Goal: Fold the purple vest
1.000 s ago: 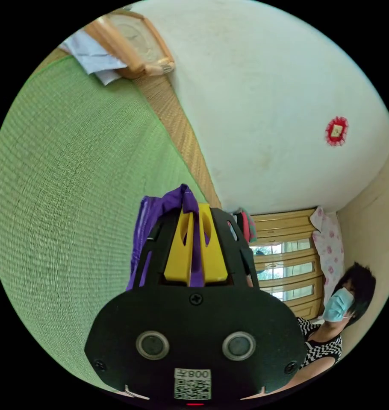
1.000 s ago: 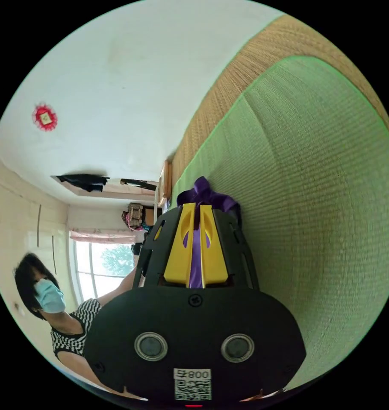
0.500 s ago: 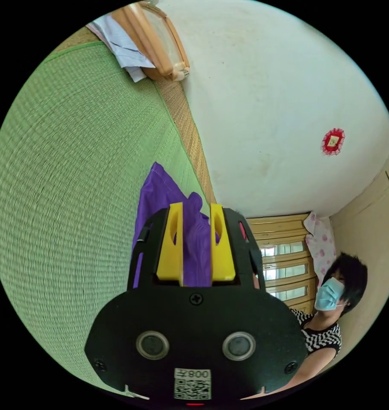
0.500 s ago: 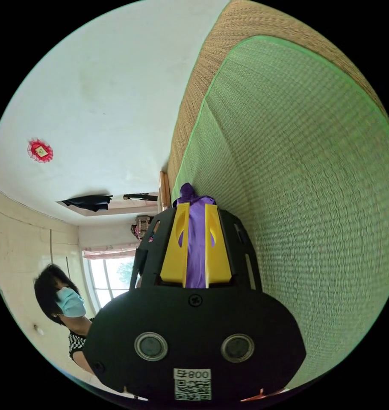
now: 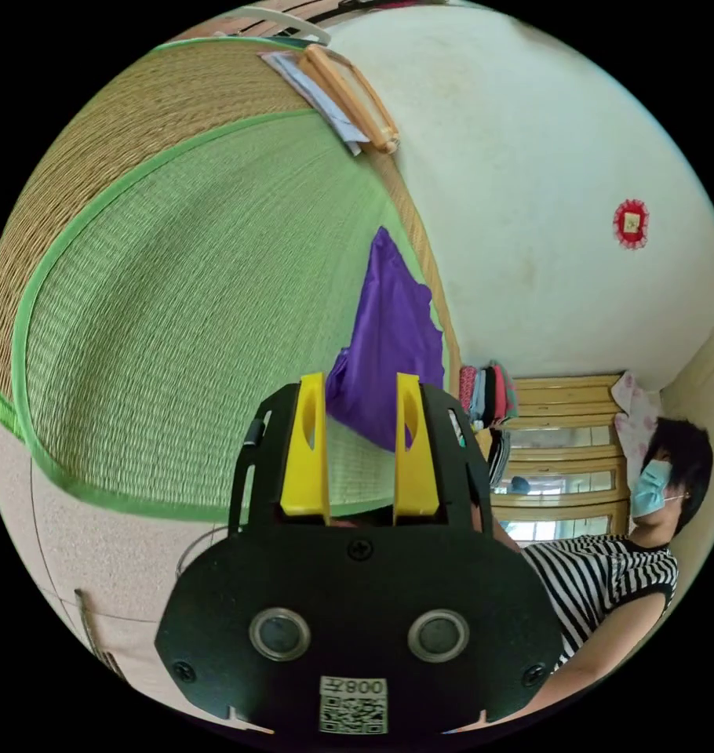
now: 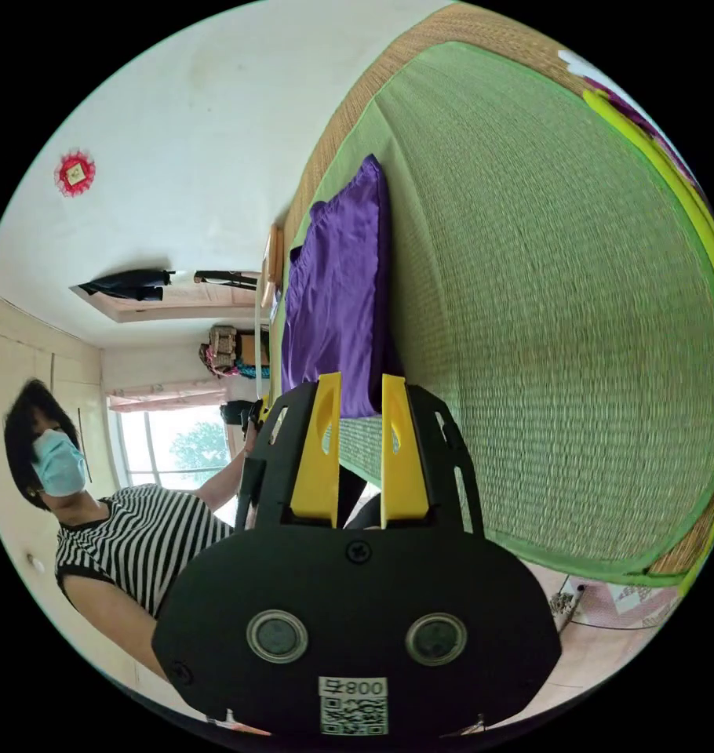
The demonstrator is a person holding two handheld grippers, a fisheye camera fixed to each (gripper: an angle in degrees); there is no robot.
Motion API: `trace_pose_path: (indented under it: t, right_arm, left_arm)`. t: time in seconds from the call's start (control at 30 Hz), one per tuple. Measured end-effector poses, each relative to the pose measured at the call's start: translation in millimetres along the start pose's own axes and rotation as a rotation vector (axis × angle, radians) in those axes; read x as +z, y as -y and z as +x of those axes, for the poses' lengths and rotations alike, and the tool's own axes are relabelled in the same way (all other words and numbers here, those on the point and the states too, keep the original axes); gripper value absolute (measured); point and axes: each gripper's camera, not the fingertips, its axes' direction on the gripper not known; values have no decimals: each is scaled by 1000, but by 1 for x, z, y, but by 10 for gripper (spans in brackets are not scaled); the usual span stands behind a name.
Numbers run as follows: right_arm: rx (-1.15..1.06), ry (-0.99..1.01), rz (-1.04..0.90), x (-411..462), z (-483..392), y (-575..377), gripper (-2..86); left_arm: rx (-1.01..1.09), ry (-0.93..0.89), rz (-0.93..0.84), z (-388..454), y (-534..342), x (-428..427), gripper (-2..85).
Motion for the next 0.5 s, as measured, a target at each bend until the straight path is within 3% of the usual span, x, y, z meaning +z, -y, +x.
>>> trace_pose_path:
  t: [0.33,0.5]
  right_arm:
    - [4,-65,-37,35,-33,-1,44]
    - [-1,-58,-45,26,-46,-6,16]
  left_arm:
    - [10,71,-132,28,24,55,71]
    - [30,55,-103,47,26,43,49]
